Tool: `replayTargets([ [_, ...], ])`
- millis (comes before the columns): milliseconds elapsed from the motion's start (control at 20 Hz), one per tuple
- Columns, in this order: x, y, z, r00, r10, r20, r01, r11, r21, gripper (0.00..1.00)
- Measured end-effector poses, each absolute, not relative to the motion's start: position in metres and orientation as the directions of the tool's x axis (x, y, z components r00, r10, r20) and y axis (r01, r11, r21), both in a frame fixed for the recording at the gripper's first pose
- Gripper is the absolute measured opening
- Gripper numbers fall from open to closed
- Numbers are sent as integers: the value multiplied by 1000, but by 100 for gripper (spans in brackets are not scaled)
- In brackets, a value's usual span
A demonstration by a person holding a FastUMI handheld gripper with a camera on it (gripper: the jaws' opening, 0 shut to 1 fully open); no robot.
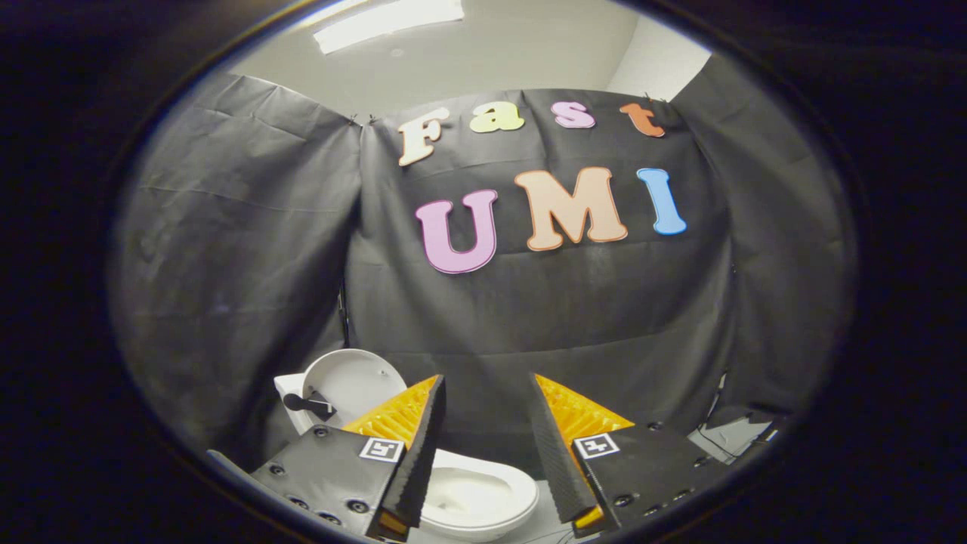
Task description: Open the toilet lid.
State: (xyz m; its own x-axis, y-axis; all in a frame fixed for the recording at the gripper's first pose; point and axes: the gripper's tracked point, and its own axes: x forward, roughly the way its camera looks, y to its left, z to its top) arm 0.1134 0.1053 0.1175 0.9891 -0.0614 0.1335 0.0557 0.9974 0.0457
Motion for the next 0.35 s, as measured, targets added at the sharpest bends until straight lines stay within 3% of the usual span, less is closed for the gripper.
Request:
replayTargets([
  [350,96,73,91,997,-26,78,24,999,23,67],
])
